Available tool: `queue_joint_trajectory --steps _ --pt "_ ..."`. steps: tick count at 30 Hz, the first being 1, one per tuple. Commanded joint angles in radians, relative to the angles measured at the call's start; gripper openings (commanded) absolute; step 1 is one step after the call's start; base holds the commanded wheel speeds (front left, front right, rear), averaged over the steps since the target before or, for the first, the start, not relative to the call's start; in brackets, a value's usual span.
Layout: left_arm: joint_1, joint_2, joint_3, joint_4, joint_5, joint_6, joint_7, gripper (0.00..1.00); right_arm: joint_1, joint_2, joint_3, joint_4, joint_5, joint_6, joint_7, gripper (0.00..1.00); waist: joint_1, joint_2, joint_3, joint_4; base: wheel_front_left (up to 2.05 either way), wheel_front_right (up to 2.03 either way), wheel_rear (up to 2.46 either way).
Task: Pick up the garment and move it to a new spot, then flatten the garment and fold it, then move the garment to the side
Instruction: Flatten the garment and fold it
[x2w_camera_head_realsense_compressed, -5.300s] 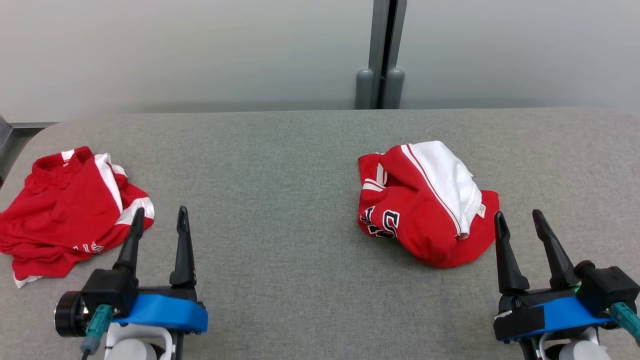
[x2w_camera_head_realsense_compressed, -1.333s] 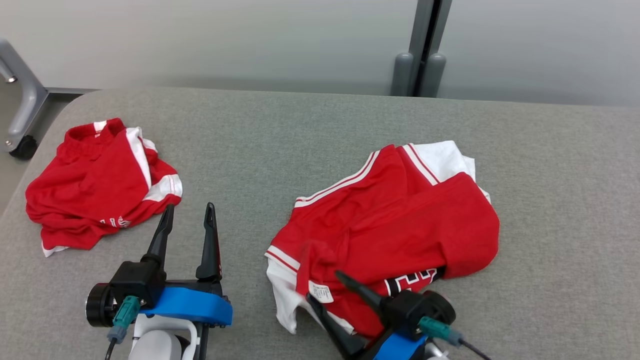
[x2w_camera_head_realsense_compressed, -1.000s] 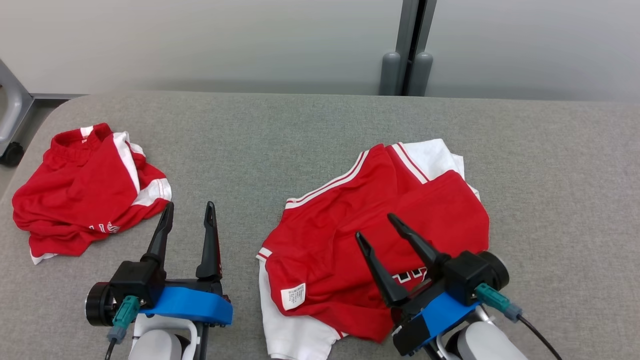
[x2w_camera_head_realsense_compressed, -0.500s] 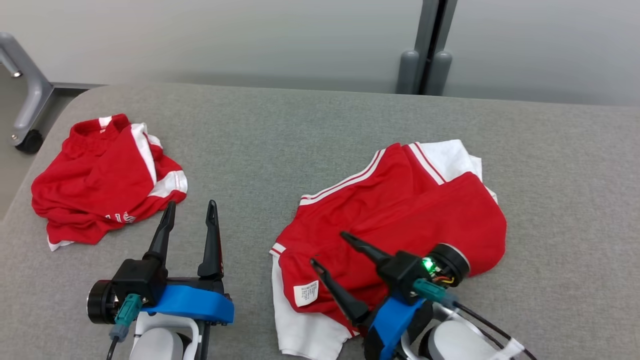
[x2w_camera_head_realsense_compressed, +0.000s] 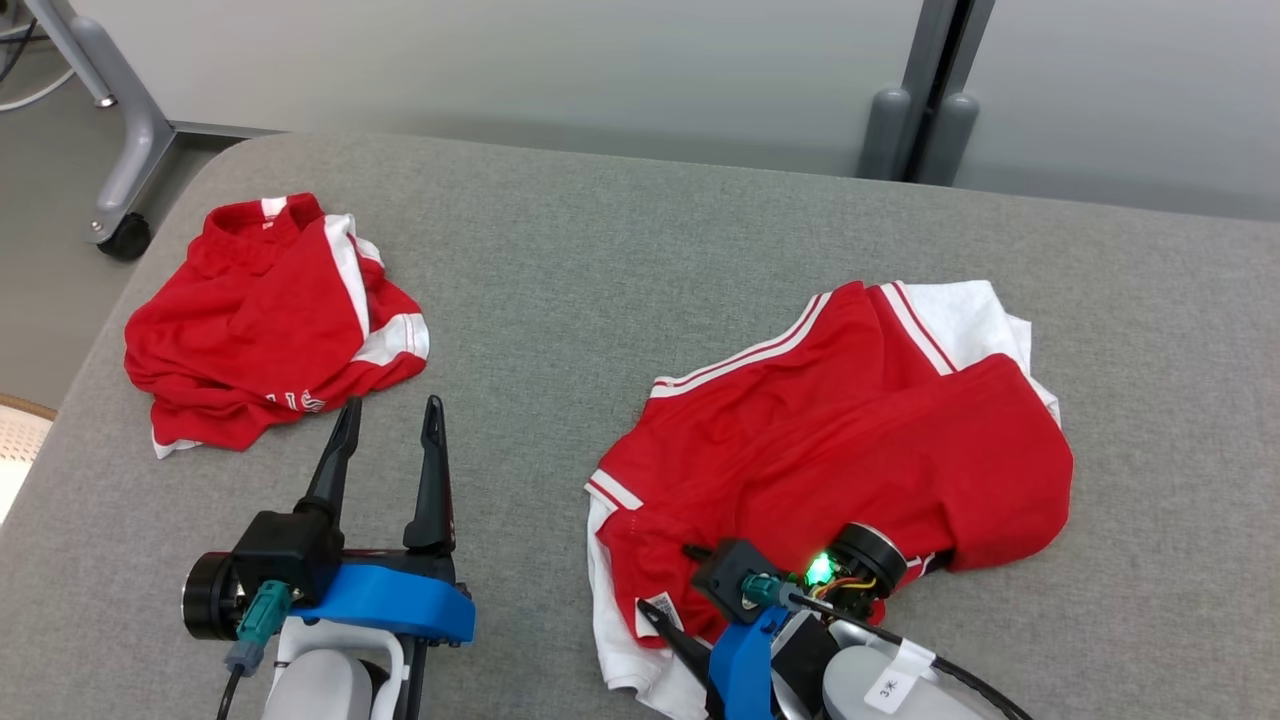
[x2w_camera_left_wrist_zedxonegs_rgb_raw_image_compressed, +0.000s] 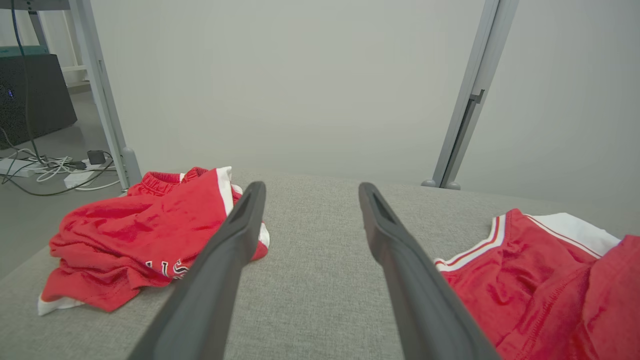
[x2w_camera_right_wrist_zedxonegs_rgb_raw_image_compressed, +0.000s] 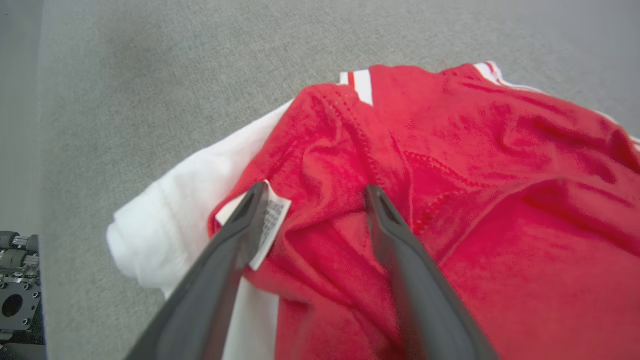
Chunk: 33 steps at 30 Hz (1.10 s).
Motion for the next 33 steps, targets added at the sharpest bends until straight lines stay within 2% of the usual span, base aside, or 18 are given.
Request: queue_joint_trajectory --steps 1,2,7,13,20,22,26,33 --pt "-0.013 -0.002 -0.002 0.002 -0.003 0.000 -0.003 1.00 -0.023 0.008 0.007 0.048 0.016 0.001 -0.006 0.22 0.0000 0.0000 0.000 0.006 0.00 0.00 0.00" --pt "-0.012 -0.002 -0.002 0.001 -0.003 0.003 -0.003 1.00 -0.033 0.012 0.010 0.072 0.019 0.001 -0.017 0.00 0.0000 0.0000 0.000 0.007 0.00 0.00 0.00" --pt "0.007 -0.002 0.007 -0.003 -0.003 0.011 -0.003 1.00 -0.063 0.022 -0.027 0.136 0.046 0.001 -0.121 0.00 0.0000 0.0000 -0.012 -0.008 0.00 0.00 0.00" --pt "0.021 -0.002 0.019 -0.002 0.000 0.008 -0.003 1.00 -0.077 0.024 -0.117 0.134 0.054 0.001 -0.233 0.00 0.0000 0.0000 -0.030 -0.053 0.00 0.00 0.00" --pt "0.027 -0.002 0.029 -0.008 0.001 0.004 -0.003 1.00 0.002 -0.038 -0.387 -0.030 0.024 0.001 -0.290 0.00 0.0000 0.0000 -0.036 -0.156 0.00 0.00 0.00" --pt "0.026 -0.002 0.029 -0.008 0.000 0.003 -0.003 1.00 0.022 -0.048 -0.426 -0.064 0.017 0.001 -0.290 0.00 0.0000 0.0000 -0.034 -0.167 0.00 0.00 0.00" --pt "0.020 -0.001 0.032 -0.008 0.003 0.006 -0.003 1.00 0.129 -0.071 -0.588 -0.197 0.000 0.001 -0.292 0.00 0.0000 0.0000 -0.029 -0.204 0.00 0.00 0.00" --pt "0.014 -0.002 0.034 -0.010 0.010 0.006 -0.003 1.00 0.339 -0.044 -0.826 -0.357 -0.002 0.001 -0.253 0.00 0.0000 0.0000 -0.024 -0.237 0.00 0.00 0.00"
